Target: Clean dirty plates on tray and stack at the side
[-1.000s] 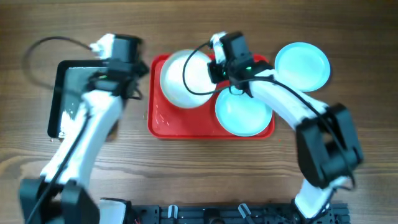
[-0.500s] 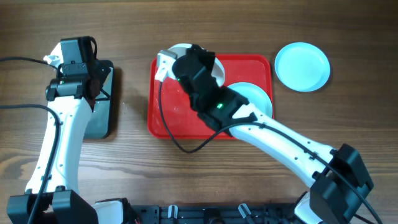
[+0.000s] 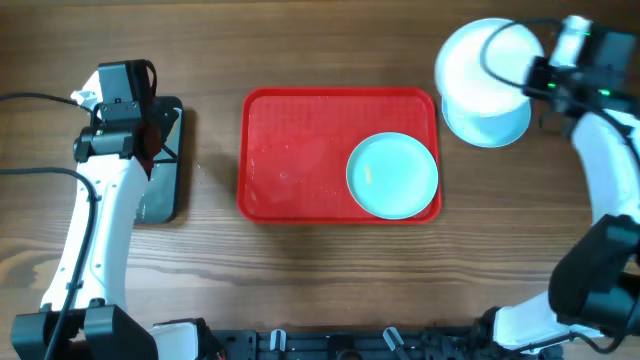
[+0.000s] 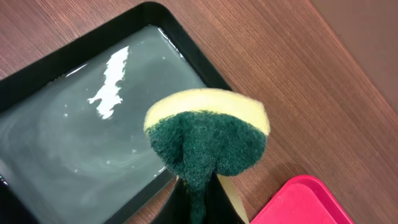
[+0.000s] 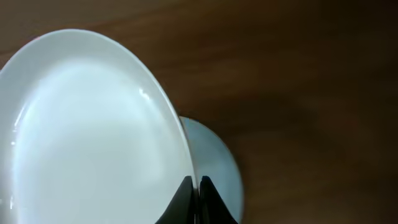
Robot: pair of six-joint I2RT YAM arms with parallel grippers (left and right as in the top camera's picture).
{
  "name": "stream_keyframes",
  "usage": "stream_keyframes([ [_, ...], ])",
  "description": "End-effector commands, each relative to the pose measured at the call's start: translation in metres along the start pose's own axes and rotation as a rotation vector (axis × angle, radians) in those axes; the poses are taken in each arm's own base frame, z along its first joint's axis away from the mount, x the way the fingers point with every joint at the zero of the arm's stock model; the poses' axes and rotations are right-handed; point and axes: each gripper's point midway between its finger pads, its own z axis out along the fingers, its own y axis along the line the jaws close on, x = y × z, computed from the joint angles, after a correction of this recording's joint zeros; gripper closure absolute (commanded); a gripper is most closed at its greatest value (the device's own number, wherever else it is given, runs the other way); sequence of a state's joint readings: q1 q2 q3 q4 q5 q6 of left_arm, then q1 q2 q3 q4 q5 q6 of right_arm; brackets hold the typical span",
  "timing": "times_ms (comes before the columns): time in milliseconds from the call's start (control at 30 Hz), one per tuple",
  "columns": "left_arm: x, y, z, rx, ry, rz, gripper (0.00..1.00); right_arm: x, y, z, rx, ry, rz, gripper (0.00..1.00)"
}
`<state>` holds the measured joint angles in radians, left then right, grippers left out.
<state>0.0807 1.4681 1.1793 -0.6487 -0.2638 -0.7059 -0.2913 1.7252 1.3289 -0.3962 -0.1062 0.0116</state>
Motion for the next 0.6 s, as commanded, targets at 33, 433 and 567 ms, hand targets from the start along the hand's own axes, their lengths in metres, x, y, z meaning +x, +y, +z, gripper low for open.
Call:
stream_keyframes([
  [33, 0.0, 0.001, 0.002, -0.005, 0.0, -0.014, 0.96, 0.042, -0.04, 0.041, -0.029, 0.105, 0.171, 0.96],
  [433, 0.0, 0.001, 0.002, -0.005, 0.0, -0.014, 0.96, 0.096, 0.147, 0.0, -0.641, 0.291, -0.202, 0.41],
  [567, 0.0, 0.001, 0.002, -0.005, 0.0, -0.014, 0.96, 0.175, 0.162, 0.024, -0.273, 0.523, -0.568, 0.39],
])
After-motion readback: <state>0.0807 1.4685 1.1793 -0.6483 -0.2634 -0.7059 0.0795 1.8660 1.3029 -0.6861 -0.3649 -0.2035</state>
